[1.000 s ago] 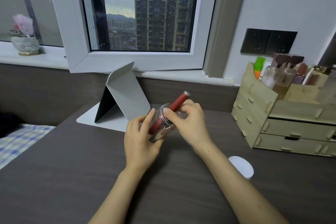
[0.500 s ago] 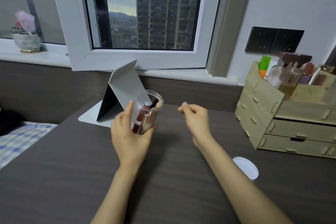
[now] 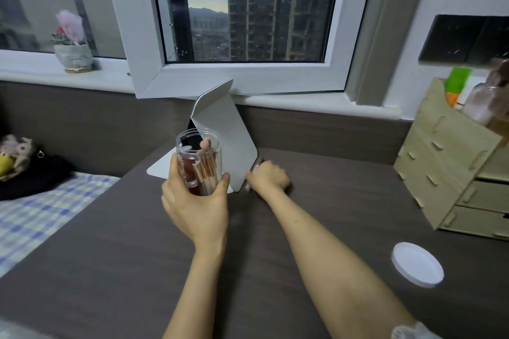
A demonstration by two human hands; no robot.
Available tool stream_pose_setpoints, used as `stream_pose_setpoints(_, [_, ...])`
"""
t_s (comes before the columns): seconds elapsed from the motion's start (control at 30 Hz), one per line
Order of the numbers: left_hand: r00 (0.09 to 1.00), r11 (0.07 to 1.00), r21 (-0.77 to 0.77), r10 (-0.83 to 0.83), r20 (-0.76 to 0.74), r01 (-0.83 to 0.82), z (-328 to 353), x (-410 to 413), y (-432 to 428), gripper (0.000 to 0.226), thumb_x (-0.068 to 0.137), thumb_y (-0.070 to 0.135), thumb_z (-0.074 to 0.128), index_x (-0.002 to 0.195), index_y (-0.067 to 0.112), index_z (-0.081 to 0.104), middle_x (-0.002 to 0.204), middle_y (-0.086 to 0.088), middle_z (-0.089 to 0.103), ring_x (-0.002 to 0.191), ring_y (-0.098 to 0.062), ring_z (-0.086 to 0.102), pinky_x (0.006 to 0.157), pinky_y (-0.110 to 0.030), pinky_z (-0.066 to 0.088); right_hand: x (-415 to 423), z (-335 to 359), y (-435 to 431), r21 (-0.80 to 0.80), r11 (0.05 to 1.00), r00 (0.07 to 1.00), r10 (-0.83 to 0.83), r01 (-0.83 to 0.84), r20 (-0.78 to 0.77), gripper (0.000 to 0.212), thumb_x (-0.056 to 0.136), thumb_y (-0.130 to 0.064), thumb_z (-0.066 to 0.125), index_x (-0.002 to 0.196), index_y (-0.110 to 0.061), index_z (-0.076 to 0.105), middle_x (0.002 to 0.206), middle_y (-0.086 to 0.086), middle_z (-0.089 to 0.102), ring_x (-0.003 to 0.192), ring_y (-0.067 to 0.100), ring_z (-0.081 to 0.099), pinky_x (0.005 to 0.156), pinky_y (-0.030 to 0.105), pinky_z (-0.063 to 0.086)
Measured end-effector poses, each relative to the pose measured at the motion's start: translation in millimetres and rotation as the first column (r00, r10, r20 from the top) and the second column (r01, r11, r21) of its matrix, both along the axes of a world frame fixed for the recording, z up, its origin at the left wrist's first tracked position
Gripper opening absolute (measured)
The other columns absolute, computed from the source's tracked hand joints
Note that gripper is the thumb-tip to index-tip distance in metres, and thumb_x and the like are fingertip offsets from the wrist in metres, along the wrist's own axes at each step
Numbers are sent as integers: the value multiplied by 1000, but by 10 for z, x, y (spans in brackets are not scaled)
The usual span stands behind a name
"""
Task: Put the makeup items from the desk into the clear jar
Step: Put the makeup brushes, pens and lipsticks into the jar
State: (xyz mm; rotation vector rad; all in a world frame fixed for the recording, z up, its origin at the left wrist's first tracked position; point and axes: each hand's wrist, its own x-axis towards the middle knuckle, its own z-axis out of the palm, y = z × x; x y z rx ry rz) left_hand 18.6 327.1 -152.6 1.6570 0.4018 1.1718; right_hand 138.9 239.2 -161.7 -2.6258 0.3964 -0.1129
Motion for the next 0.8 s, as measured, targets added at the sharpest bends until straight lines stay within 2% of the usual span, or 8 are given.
stream_pose_setpoints(0.13, [1000, 999, 33, -2, -2, 2, -11, 9, -22, 87, 56, 22, 86, 134, 22, 46, 110, -8, 56, 105, -26, 50, 89, -29, 35, 3, 36, -114, -134, 987, 994, 78, -88, -76, 35, 91, -13, 48, 125, -4, 53, 130, 12, 57, 119, 28, 55, 92, 34, 47])
stream_pose_setpoints(0.2, [1000, 997, 70, -17, -6, 17, -11, 2, -49, 87, 56, 21, 86, 134, 21, 46, 111, -8, 56, 104, -27, 50, 87, -25, 32, -66, 97, -255, -65, 988, 983, 130, -140, -132, 21, 90, -12, 48, 101, -1, 61, 99, 14, 68, 89, 25, 66, 72, 30, 52])
stream_pose_setpoints(0.27, [999, 992, 113, -51, -10, 52, -10, -14, -85, 87, 56, 20, 87, 134, 20, 47, 112, -8, 57, 105, -26, 49, 86, -20, 28, -142, 166, -440, 232, 963, 983, 160, -136, -90, 18, 85, -13, 50, 72, -2, 54, 59, 12, 59, 46, 20, 56, 44, 25, 43])
stream_pose_setpoints(0.37, [990, 968, 206, -141, -10, 140, -19, -31, -157, 89, 54, 17, 88, 133, 20, 48, 106, -6, 57, 100, -20, 48, 86, -18, 29, -397, 404, -756, 730, 668, 981, -1, -145, 196, 20, 84, -3, 53, 65, -2, 53, 48, 11, 55, 28, 12, 52, 34, 25, 44])
stream_pose_setpoints(0.43, [977, 923, 327, -212, -8, 202, -46, -29, -207, 91, 51, 13, 88, 132, 22, 47, 101, -7, 58, 95, -15, 45, 84, -10, 27, -706, 623, -947, 815, 494, 898, -137, -304, 418, 21, 86, 2, 53, 68, -7, 52, 57, 12, 58, 34, 6, 58, 38, 19, 51])
stream_pose_setpoints(0.47, [970, 889, 400, -242, -6, 225, -60, -28, -238, 91, 51, 11, 87, 131, 23, 45, 100, -8, 58, 92, -14, 44, 82, -8, 26, -892, 714, -1032, 800, 467, 838, -197, -376, 508, 20, 88, 2, 54, 71, -9, 51, 63, 10, 59, 39, 5, 61, 42, 17, 52])
stream_pose_setpoints(0.6, [933, 730, 633, -357, 34, 256, -103, -91, -424, 85, 53, 9, 85, 129, 20, 47, 104, -5, 56, 92, -15, 47, 79, -17, 33, -1573, 825, -1259, 665, 539, 646, -265, -516, 716, 15, 89, -4, 57, 81, -16, 54, 75, 3, 62, 58, 3, 64, 59, 16, 55])
stream_pose_setpoints(0.8, [859, 594, 721, -512, -3, 357, -195, -187, -594, 84, 58, 13, 83, 132, 20, 44, 113, 3, 52, 97, -18, 52, 86, -19, 36, -1848, 587, -1407, 355, 797, 597, 8, -488, 802, 22, 81, -12, 67, 79, -32, 59, 79, -17, 69, 81, 4, 63, 73, 17, 49])
